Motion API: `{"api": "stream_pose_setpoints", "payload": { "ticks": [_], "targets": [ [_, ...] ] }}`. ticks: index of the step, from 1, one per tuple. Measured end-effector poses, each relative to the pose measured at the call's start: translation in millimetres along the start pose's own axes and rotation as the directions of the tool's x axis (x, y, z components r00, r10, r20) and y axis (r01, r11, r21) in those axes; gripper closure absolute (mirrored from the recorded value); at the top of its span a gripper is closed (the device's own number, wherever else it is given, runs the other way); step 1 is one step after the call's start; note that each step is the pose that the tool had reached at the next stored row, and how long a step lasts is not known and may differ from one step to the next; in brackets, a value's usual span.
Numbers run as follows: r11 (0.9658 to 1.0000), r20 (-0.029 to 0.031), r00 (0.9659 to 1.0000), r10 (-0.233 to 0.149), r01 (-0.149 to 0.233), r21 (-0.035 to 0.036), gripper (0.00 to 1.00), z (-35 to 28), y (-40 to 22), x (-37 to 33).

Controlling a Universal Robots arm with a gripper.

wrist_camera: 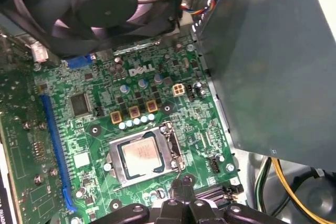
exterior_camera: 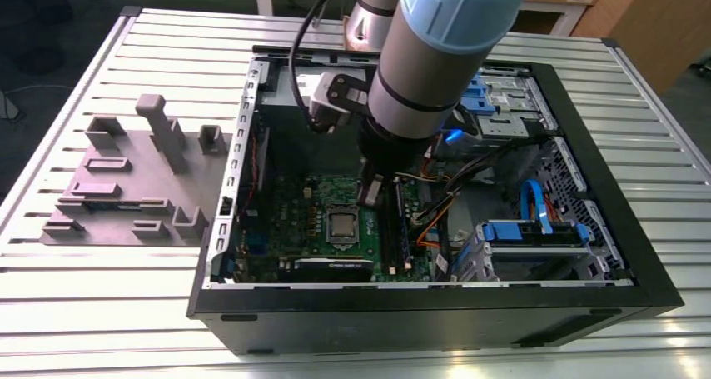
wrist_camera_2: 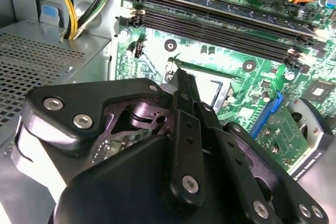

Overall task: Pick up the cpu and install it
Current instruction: 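Install the first cpu locking lever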

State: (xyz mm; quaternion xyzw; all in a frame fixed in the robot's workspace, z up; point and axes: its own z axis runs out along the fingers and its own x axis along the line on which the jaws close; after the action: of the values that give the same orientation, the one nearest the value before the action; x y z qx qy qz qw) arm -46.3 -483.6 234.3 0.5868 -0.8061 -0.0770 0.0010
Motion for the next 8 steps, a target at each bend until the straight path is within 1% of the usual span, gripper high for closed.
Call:
{"api": "stream_pose_setpoints", "payload": {
  "ticks": [4,8],
  "targets": [
    [0.9996,-0.0039,0.9996,-0.026,0.026,-0.0024,0.9,0.6,-0.6,1.4],
    [0.9995,-0.0046,0.9995,-0.033,0.033,-0.003,0.9,0.6,-1.4,4.1]
  ]
}}
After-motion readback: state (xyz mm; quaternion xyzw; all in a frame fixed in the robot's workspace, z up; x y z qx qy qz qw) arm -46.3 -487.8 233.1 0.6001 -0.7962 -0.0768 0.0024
